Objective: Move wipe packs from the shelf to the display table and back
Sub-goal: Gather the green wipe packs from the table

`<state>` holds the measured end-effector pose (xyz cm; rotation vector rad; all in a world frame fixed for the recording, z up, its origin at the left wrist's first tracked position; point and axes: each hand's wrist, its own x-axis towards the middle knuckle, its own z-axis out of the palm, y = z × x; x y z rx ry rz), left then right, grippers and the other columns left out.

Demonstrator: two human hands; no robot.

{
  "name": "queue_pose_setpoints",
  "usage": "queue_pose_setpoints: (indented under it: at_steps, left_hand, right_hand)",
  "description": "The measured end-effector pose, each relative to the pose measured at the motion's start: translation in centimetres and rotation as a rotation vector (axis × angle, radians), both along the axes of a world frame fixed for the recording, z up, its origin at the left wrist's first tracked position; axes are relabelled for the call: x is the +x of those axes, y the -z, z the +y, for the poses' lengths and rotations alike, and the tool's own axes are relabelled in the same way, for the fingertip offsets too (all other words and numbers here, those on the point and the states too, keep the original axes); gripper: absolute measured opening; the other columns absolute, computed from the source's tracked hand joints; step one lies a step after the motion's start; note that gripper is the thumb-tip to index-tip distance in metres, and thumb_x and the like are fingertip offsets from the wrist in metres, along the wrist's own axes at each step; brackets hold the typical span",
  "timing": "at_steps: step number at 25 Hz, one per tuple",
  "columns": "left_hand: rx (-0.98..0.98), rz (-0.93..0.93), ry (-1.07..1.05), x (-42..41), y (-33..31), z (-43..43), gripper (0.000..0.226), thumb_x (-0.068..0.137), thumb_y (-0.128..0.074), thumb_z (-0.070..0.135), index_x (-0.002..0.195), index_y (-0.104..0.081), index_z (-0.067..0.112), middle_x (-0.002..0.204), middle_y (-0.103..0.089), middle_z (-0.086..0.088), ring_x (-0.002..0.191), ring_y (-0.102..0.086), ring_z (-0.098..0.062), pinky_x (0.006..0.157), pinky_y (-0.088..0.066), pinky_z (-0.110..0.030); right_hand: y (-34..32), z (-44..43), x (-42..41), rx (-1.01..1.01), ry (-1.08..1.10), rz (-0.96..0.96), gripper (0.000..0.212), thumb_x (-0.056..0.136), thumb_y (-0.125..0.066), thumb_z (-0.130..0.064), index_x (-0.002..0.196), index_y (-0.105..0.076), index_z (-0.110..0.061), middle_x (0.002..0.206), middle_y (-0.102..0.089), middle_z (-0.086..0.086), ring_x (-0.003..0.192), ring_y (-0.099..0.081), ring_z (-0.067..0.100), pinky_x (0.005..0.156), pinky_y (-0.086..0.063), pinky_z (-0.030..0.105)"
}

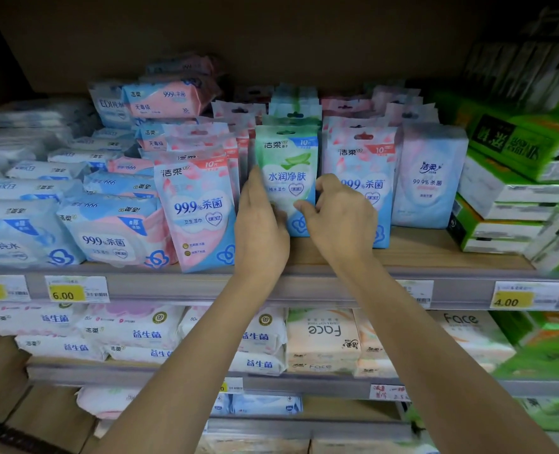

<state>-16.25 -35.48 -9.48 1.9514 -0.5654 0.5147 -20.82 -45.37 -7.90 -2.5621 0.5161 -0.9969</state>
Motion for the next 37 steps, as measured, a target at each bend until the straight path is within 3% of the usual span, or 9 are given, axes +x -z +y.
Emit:
queue_pose_setpoints:
  at_steps: [3, 5, 8, 11, 15, 22, 29, 33, 37]
  left_hand:
    - [-0.041, -0.054, 0.021, -0.6, 0.1, 0.3, 0.067, 0.079, -0.054, -0.011, 0.141, -0.032, 0.001, 0.146, -0.04, -0.013, 0.133, -0.037, -0.024, 0.096, -0.016, 0.006]
    - [-0.067, -0.198, 0.054, -1.0, 0.0, 0.7, 0.06, 0.079, -0.056, -0.01, 0.136, -0.04, 0.0, 0.144, -0.039, -0.008, 0.134, -0.034, -0.019, 0.104, -0.016, 0.0]
    - [-0.091, -0.354, 0.19, -1.7, -0.1, 1.3, 0.037, 0.081, -0.061, -0.004, 0.117, -0.057, 0.002, 0.126, -0.05, 0.002, 0.118, -0.049, -0.009, 0.102, -0.04, -0.021]
    - [-0.12, -0.195, 0.348, -3.3, -0.1, 3.2, 0.025, 0.083, -0.062, 0.002, 0.106, -0.061, 0.014, 0.097, -0.064, 0.009, 0.089, -0.063, -0.005, 0.078, -0.053, -0.024]
    - [-0.144, 0.037, 0.359, -6.1, 2.3, 8.0, 0.02, 0.083, -0.062, 0.017, 0.096, -0.06, 0.032, 0.084, -0.068, 0.01, 0.078, -0.065, -0.01, 0.073, -0.053, -0.024]
    - [-0.09, 0.377, -0.081, -16.3, 12.7, 16.7, 0.02, 0.087, -0.062, 0.012, 0.098, -0.063, 0.028, 0.084, -0.069, 0.01, 0.079, -0.065, -0.007, 0.069, -0.048, -0.012]
    - [-0.126, 0.79, -0.685, -38.2, 22.6, 26.7, 0.022, 0.09, -0.058, 0.016, 0.1, -0.059, 0.036, 0.09, -0.069, 0.012, 0.082, -0.064, -0.007, 0.075, -0.051, -0.018]
    - [-0.305, 0.903, -1.098, -52.2, 24.9, 30.6, 0.019, 0.091, -0.056, 0.019, 0.105, -0.063, 0.03, 0.093, -0.068, 0.017, 0.086, -0.063, -0.004, 0.077, -0.049, -0.016]
    - [-0.52, 0.904, -1.419, -63.5, 26.3, 32.4, 0.019, 0.091, -0.057, 0.021, 0.101, -0.062, 0.036, 0.094, -0.067, 0.019, 0.089, -0.061, 0.002, 0.076, -0.046, -0.01]
  right_hand:
    - [0.2, -0.1, -0.6, 0.073, -0.022, -0.042, 0.031, 0.086, -0.064, -0.032, 0.107, -0.057, -0.011, 0.085, -0.07, 0.006, 0.084, -0.064, 0.027, 0.07, -0.049, 0.035]
    - [0.2, -0.3, -1.3, 0.175, -0.063, -0.129, 0.026, 0.085, -0.065, -0.027, 0.107, -0.059, -0.012, 0.077, -0.068, 0.001, 0.077, -0.063, 0.023, 0.071, -0.051, 0.036]
    - [0.3, -0.7, -2.5, 0.315, -0.192, -0.207, 0.012, 0.085, -0.064, -0.019, 0.097, -0.065, -0.015, 0.066, -0.058, -0.01, 0.062, -0.056, 0.014, 0.07, -0.054, 0.039]
    - [0.9, -0.2, -4.7, 0.406, -0.339, -0.239, 0.007, 0.084, -0.064, -0.013, 0.089, -0.066, -0.018, 0.067, -0.06, -0.014, 0.062, -0.055, 0.013, 0.067, -0.054, 0.033]
    - [3.3, 2.3, -8.1, 0.652, -0.625, -0.236, 0.009, 0.085, -0.062, -0.015, 0.083, -0.065, -0.024, 0.069, -0.066, 0.002, 0.06, -0.059, 0.011, 0.061, -0.052, 0.027]
    - [14.6, 7.7, -12.8, 0.855, -0.919, 0.385, 0.027, 0.087, -0.058, 0.004, 0.075, -0.064, -0.02, 0.064, -0.065, -0.005, 0.055, -0.058, 0.004, 0.058, -0.048, 0.018]
    - [24.7, 19.5, -18.3, 0.483, -1.3, 1.119, 0.028, 0.087, -0.06, -0.001, 0.071, -0.06, -0.025, 0.063, -0.062, 0.003, 0.051, -0.055, 0.003, 0.059, -0.049, 0.026]
    - [25.0, 31.8, -23.7, 0.217, -1.611, 1.315, 0.004, 0.088, -0.061, -0.013, 0.089, -0.065, -0.014, 0.079, -0.066, 0.012, 0.066, -0.062, 0.016, 0.062, -0.05, 0.02]
    - [25.5, 43.8, -31.9, 0.064, -1.806, 1.409, 0.011, 0.087, -0.059, -0.007, 0.093, -0.065, -0.014, 0.078, -0.066, 0.006, 0.064, -0.061, 0.015, 0.055, -0.045, 0.009]
